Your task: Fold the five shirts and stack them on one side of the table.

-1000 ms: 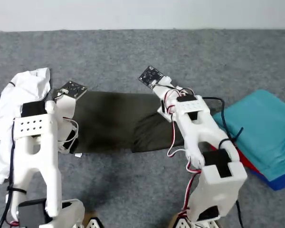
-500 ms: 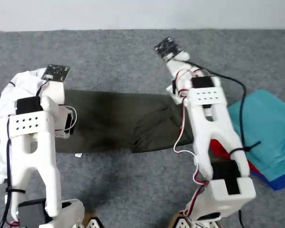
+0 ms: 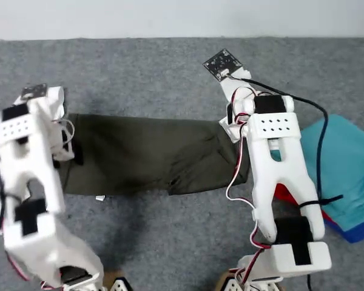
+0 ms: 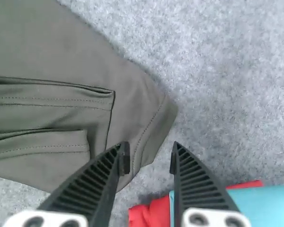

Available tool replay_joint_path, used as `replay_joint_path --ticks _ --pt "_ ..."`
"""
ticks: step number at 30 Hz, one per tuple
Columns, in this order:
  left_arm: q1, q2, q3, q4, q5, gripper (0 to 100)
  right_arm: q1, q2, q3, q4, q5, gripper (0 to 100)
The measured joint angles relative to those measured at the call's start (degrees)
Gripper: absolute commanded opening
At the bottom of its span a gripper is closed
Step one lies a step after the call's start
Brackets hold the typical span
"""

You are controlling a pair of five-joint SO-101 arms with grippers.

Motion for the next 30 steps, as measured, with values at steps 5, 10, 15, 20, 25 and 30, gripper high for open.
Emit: replay_joint_path --ticks 5,10,15,20,25,30 --pt "1.67 14.68 -16.35 4.84 0.53 21 -0.18 0.0 2.55 0.0 0.0 15.4" --pt "-0.09 25.49 -28.4 7.74 3.34 21 0.0 0.0 4.13 0.0 0.0 15.4" --pt "-1.49 29.63 -35.43 9.67 3.78 21 0.0 0.0 4.13 0.0 0.0 15.4" --pt "0.26 35.16 -37.01 9.93 3.87 10 -0.09 0.0 4.13 0.0 0.0 15.4" --pt "3.25 37.54 -39.3 10.46 4.04 1 0.0 0.0 4.13 0.0 0.0 15.4" --pt "4.66 38.24 -40.53 10.99 4.31 1 1.32 0.0 4.13 0.0 0.0 15.2"
